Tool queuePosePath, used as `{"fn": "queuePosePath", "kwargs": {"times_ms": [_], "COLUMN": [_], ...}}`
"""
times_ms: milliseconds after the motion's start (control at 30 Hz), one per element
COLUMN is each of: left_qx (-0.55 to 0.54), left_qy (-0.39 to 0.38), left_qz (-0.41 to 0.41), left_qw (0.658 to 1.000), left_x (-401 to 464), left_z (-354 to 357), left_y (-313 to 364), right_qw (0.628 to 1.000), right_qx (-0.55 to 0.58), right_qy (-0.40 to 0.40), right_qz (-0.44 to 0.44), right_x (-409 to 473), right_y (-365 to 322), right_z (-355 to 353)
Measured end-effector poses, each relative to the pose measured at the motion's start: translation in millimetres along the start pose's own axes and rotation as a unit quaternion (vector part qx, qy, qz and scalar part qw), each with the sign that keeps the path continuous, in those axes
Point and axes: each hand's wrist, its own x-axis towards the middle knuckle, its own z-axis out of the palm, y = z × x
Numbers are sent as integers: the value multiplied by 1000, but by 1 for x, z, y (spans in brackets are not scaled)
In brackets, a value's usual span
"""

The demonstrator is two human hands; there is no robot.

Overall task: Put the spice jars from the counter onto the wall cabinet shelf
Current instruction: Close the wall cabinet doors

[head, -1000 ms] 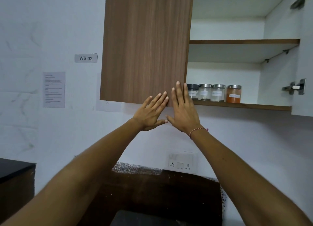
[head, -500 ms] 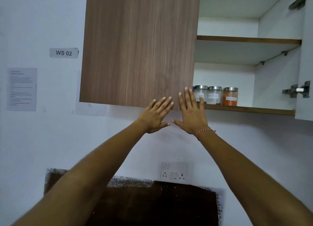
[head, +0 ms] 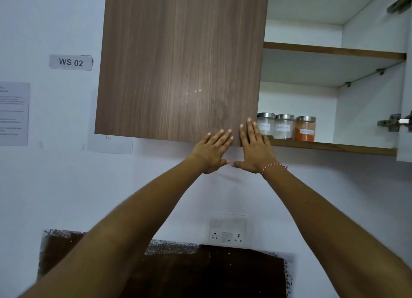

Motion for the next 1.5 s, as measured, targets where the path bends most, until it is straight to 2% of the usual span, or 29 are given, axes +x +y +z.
{"fn": "queuePosePath", "kwargs": {"times_ms": [133,200,300,367,600,833,933,1067,1200,1367,1433,1500], "left_qx": [-29,-93,-136,-141,-200,-376,-391,-361,-331,-320,-318,-335], "left_qy": [2,27,88,127,274,325,342,334,312,293,290,284], "left_qz": [-19,-60,-88,-68,89,173,188,209,238,258,265,267], "left_qw": [999,994,983,979,937,850,834,845,858,863,863,858], "left_x": [-2,-2,1,8,41,40,36,39,55,80,85,86], "left_z": [-5,-10,-18,-28,-116,-253,-293,-318,-324,-324,-321,-318], "left_y": [6,16,43,70,221,361,400,440,468,486,488,491], "right_qw": [1000,1000,991,981,948,888,869,864,879,908,932,942], "right_qx": [15,14,3,-11,-146,-306,-318,-289,-237,-189,-117,-18], "right_qy": [-17,18,96,120,146,189,188,153,113,89,97,138], "right_qz": [-8,1,93,154,241,287,330,383,399,363,330,306], "right_x": [-2,-14,-48,-76,-198,-311,-349,-389,-395,-384,-379,-378], "right_y": [3,9,24,43,172,266,290,317,345,380,387,390], "right_z": [-10,-14,-17,-24,-98,-215,-247,-253,-239,-226,-221,-215]}}
